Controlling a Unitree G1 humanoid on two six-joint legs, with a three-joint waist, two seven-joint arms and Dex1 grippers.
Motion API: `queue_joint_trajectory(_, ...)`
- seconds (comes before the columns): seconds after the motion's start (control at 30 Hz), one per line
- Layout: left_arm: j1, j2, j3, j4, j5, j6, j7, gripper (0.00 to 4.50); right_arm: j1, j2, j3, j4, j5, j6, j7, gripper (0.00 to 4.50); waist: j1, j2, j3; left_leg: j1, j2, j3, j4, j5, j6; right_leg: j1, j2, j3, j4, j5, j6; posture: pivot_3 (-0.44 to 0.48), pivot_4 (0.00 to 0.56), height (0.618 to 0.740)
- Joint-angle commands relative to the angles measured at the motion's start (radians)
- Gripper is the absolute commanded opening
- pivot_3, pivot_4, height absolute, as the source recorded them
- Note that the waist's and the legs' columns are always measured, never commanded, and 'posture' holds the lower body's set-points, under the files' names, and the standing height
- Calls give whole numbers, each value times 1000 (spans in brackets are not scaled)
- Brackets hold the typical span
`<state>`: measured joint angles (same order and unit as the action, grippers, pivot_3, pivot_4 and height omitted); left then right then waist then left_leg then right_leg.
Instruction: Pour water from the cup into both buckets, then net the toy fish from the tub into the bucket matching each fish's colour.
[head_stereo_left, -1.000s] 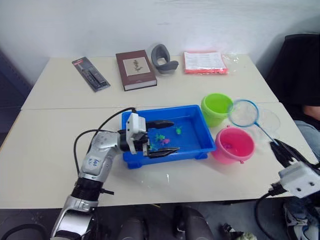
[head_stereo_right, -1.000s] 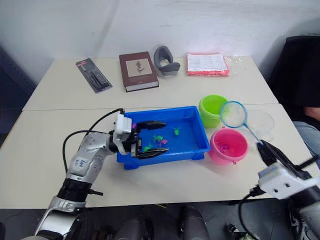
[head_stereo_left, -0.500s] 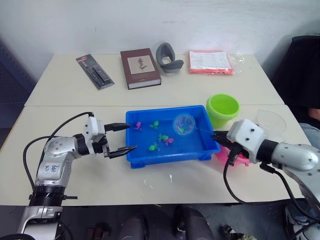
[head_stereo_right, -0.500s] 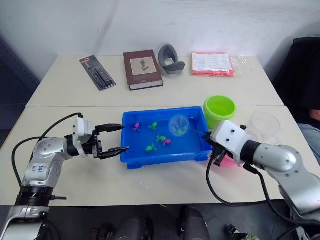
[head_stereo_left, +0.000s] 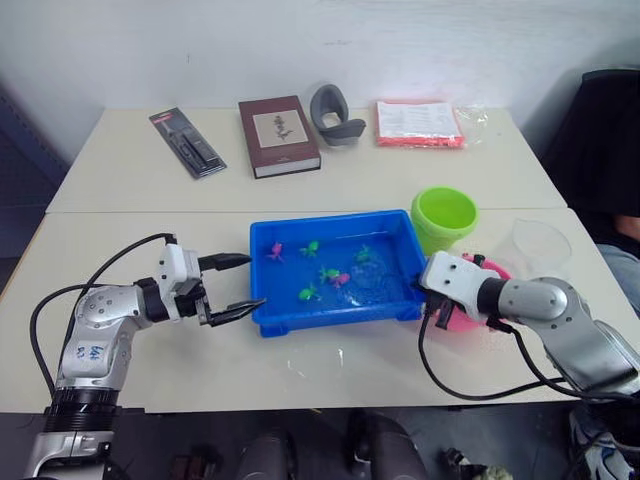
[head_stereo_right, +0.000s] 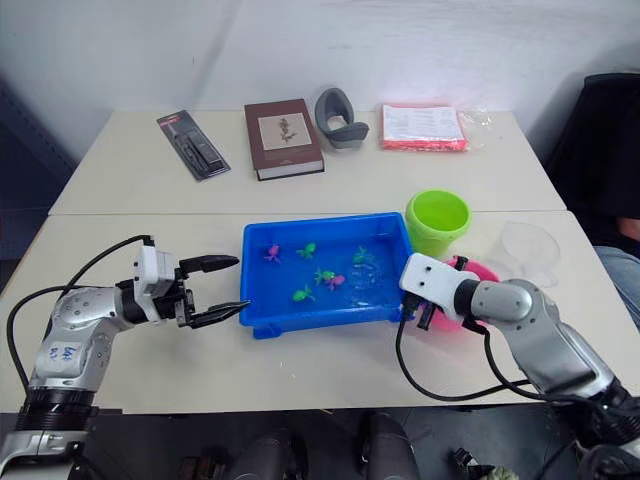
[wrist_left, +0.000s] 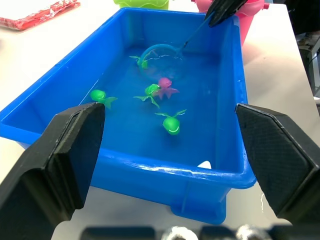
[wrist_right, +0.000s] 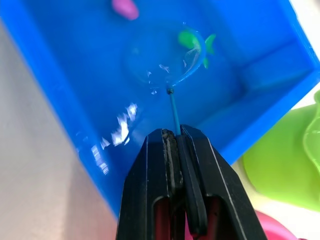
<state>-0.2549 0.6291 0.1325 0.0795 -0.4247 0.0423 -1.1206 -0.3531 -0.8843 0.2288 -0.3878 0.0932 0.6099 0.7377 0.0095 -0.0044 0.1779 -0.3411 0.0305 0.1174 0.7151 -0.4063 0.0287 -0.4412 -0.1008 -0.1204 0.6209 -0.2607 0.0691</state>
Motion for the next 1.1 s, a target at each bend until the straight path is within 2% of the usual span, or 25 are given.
queue_joint_trajectory(0.03, 9, 4, 17, -44, -15, -6, 9, 4478, -26, 23, -30, -36, 60, 82, 46, 0, -1, 0, 0, 0, 0, 0, 0, 0, 0, 0, 0, 0, 0, 0, 0, 0, 150, 740)
queue_joint_trajectory(0.27, 12, 1, 16, -54, -12, -1, 22, 4478, -2, 38, -99, -109, 186, 229, 84, 0, -2, 0, 0, -1, 0, -1, 0, 0, 0, 0, -1, 0, 0, 0, 0, 0, 150, 740)
queue_joint_trajectory(0.7, 7, -9, 4, -50, -10, -3, 30, 4478, 34, 87, -198, -126, 306, 265, 62, 0, -9, 0, 0, -1, 0, -1, 0, 0, 0, 0, 0, 0, 0, 0, 0, 0, 150, 740)
queue_joint_trajectory(0.9, -2, -17, -5, -43, -10, -6, 19, 4478, 94, 76, -341, -158, 403, 274, 86, 0, -9, 0, 0, -1, 0, 0, 0, 0, -1, 0, 0, 0, 0, 0, 0, 0, 150, 740)
queue_joint_trajectory(1.1, -44, -60, -38, -67, -40, 18, 8, 4478, 263, 82, -628, -253, 542, 245, 117, 0, 0, 0, 0, -1, -1, -1, 0, 0, 0, 0, 2, 0, 0, 0, 1, 0, 150, 740)
